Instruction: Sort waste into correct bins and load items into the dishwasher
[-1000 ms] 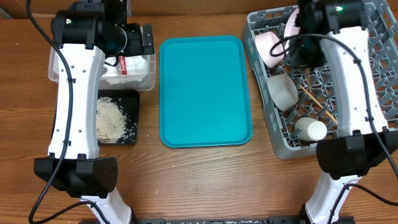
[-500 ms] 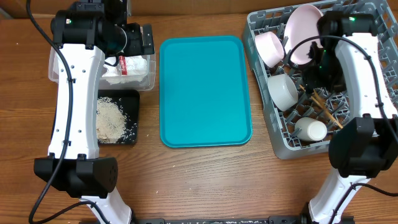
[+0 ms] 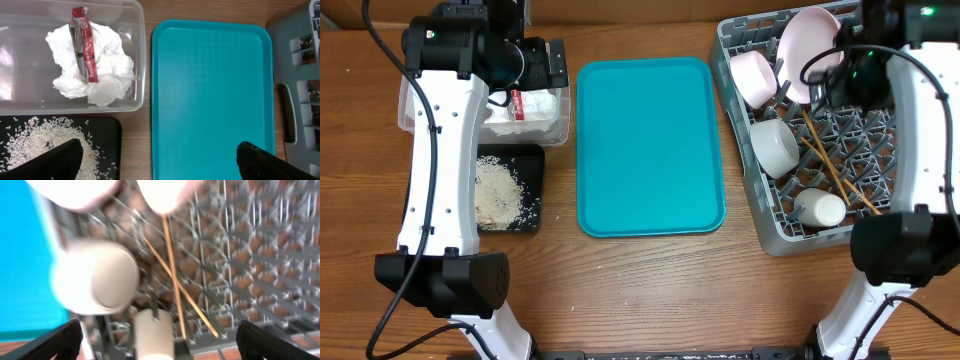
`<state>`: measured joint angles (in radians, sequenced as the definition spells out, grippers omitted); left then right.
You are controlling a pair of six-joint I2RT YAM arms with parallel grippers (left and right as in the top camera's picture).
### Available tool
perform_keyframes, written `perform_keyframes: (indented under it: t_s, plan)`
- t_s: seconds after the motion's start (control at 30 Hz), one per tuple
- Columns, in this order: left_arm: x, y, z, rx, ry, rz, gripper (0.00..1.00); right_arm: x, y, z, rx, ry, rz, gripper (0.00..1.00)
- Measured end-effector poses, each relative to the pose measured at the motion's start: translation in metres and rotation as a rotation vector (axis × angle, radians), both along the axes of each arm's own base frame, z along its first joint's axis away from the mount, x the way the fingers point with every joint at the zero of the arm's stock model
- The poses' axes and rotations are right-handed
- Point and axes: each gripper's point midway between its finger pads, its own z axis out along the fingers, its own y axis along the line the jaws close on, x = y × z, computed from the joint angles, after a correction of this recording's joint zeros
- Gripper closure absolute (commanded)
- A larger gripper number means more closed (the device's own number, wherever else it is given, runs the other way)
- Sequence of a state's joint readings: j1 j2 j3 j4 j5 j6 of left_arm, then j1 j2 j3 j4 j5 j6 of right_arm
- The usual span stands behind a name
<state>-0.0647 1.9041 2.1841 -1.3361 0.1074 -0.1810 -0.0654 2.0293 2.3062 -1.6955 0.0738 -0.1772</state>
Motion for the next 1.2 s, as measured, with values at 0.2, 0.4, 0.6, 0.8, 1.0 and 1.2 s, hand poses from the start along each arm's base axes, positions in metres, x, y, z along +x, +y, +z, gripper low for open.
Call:
perform_keyframes:
  t_s: [0.2, 0.4, 0.6, 0.8, 1.0, 1.2]
  plan:
    - [0.000, 0.000, 0.000, 0.000, 0.000, 0.000, 0.00, 0.012, 0.029, 0.084, 0.147, -0.287, 0.059, 0.00]
    - [0.000, 0.000, 0.000, 0.000, 0.000, 0.000, 0.00, -0.018, 0.051, 0.163, 0.228, -0.515, 0.130, 0.00]
    - [0.000, 0.000, 0.000, 0.000, 0.000, 0.000, 0.00, -0.031, 0.057, 0.182, 0.252, -0.565, 0.151, 0.00]
    - [0.000, 0.000, 0.000, 0.000, 0.000, 0.000, 0.00, -0.028, 0.056, 0.179, 0.252, -0.558, 0.149, 0.00]
    - [0.000, 0.000, 0.000, 0.000, 0.000, 0.000, 0.00, -0.029, 0.048, 0.188, 0.203, -0.597, 0.132, 0.00]
    - [0.000, 0.000, 0.000, 0.000, 0.000, 0.000, 0.00, -0.042, 0.047, 0.233, 0.169, -0.776, 0.146, 0.00]
